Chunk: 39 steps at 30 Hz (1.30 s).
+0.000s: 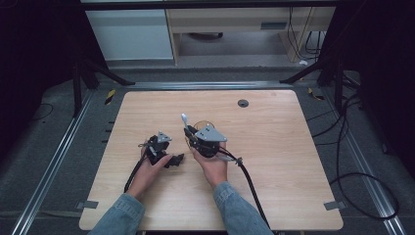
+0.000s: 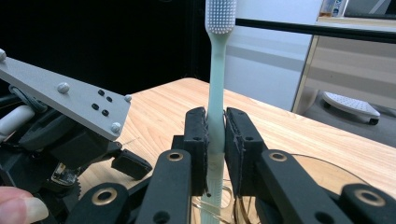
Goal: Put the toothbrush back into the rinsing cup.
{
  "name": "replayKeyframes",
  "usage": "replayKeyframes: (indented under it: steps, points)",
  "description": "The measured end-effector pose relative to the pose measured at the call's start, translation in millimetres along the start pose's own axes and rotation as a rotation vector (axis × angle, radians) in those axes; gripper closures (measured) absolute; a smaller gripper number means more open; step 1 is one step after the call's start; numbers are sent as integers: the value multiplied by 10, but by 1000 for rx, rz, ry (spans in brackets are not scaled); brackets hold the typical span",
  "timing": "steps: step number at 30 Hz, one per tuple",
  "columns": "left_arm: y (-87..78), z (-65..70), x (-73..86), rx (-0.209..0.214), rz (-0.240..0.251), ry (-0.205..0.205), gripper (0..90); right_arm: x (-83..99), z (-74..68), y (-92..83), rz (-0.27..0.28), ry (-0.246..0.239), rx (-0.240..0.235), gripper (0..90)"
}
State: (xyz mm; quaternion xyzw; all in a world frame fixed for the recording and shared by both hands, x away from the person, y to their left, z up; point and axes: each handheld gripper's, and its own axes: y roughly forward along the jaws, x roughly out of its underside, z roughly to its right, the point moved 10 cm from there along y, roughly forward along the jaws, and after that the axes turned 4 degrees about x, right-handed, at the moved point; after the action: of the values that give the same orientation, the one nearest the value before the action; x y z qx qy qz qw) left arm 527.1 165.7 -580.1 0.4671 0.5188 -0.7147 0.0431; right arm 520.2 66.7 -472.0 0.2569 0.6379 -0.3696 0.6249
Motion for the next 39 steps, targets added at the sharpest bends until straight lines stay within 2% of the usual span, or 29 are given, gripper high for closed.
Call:
replayKeyframes:
  steps: [9,39]
  points:
    - [0,0,0,0,0,0,0,23,-11,4,4,-5,-2,793]
    - [-1,-1,1,0,-1,2,0,118,-19,43,-40,-17,-7,791]
